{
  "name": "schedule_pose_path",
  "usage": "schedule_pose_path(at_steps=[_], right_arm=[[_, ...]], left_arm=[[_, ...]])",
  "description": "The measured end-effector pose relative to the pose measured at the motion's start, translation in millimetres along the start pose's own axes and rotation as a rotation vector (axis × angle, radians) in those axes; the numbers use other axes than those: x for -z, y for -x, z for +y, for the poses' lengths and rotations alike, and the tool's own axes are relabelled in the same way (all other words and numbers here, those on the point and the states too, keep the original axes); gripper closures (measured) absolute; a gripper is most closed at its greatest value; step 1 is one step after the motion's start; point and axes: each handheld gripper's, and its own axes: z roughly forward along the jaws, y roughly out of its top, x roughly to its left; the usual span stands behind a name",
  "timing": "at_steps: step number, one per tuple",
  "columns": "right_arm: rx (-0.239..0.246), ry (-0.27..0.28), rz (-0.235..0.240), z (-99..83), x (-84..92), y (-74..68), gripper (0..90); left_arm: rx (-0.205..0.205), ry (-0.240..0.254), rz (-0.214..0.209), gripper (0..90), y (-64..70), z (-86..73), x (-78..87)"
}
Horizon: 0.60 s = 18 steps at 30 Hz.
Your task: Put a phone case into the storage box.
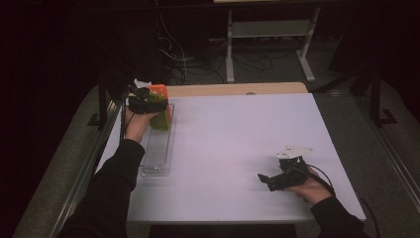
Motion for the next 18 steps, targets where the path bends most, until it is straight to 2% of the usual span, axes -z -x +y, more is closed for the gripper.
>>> schedule_pose_path(at_steps=[5,18], right_arm=[[0.002,0.001,-0.001,0.0,-0.1,0.2,0.0],[0.003,-0.004,0.002,0.0,-0.8,-0.1,0.0]], left_arm=[[0.011,0.01,0.011,12.8,1.6,0.0,-2.4],[0.033,0.014,-0.009,6.3,1.0,0.1,-4.1]])
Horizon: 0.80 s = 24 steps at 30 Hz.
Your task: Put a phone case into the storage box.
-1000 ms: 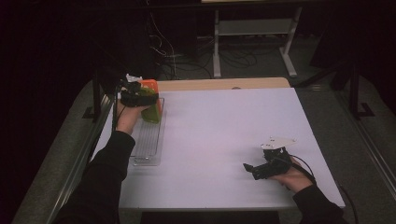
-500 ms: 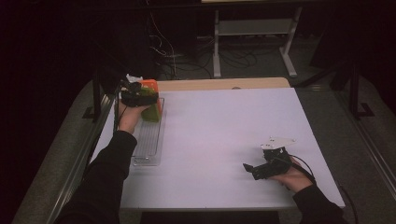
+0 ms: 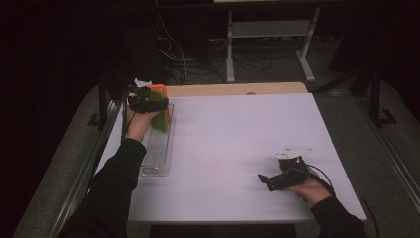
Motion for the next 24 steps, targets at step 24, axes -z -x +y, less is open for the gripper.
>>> schedule_pose_path(at_steps=[24], right_arm=[[0.0,-0.003,0.007,0.3,-0.3,-1.4,0.0]], left_arm=[[-0.008,0.008,-0.129,3.0,0.4,2.1,19.1]])
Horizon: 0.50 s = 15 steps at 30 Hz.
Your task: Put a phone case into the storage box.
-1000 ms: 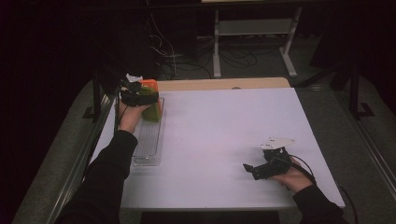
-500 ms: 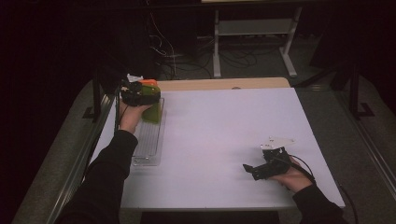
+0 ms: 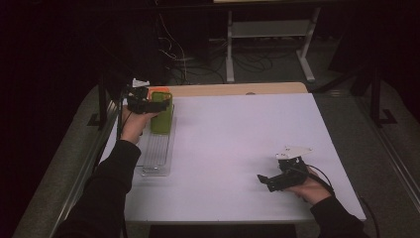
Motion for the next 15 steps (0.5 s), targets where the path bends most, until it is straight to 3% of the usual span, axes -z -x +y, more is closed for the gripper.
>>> schedule_pose_path(at_steps=[10,15], right_arm=[[0.012,0.003,-0.002,0.1,0.1,0.6,0.0],[0.009,0.007,0.0,0.7,1.0,0.4,0.0]], left_arm=[[-0.039,0.018,-0.172,3.0,17.3,-5.4,29.8],[-0.101,0.013,-0.248,2.4,32.4,-11.3,48.5]])
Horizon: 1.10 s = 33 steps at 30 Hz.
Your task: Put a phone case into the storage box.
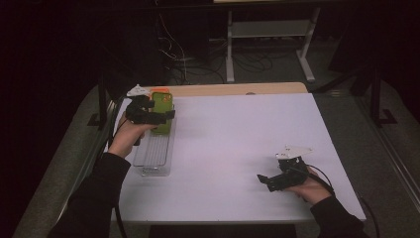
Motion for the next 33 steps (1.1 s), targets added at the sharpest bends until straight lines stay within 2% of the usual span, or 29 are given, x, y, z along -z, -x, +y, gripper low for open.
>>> schedule_pose_path(at_steps=[4,8,10,12,13,18,20,23,25,30,33], right_arm=[[-0.005,0.005,0.007,0.7,1.6,0.1,0.0],[-0.003,0.013,0.007,1.7,3.3,0.6,0.0],[0.001,0.016,0.007,2.2,3.7,0.5,0.0],[-0.008,0.015,0.01,3.0,4.7,-0.9,0.0],[0.011,0.019,0.008,3.2,5.0,0.0,0.0],[0.001,0.026,0.011,4.7,7.7,-1.4,0.0],[0.011,0.033,0.01,4.9,8.3,-0.9,0.0],[0.023,0.031,0.016,5.1,9.1,-1.1,0.0],[0.018,0.031,0.019,5.4,9.3,-2.4,0.0],[0.037,0.047,0.022,6.9,11.3,-3.3,0.0],[0.031,0.051,0.02,7.5,13.0,-3.8,0.0]], left_arm=[[-0.029,0.0,-0.06,1.8,17.0,-11.0,12.2],[-0.06,-0.003,-0.092,1.7,29.0,-21.5,20.1],[-0.053,0.0,-0.117,0.6,34.4,-27.9,24.5],[-0.057,-0.002,-0.132,0.5,37.9,-32.8,27.7],[-0.063,-0.005,-0.138,0.5,40.2,-35.8,29.1],[-0.109,-0.018,-0.164,0.5,51.3,-52.8,35.4],[-0.126,-0.022,-0.168,0.5,53.7,-59.5,36.9],[-0.116,-0.026,-0.187,0.5,57.2,-68.2,38.6],[-0.129,-0.032,-0.192,0.4,58.5,-72.3,40.4],[-0.126,-0.024,-0.2,0.5,59.4,-83.1,42.9],[-0.131,-0.034,-0.208,0.5,59.2,-91.1,43.9]])
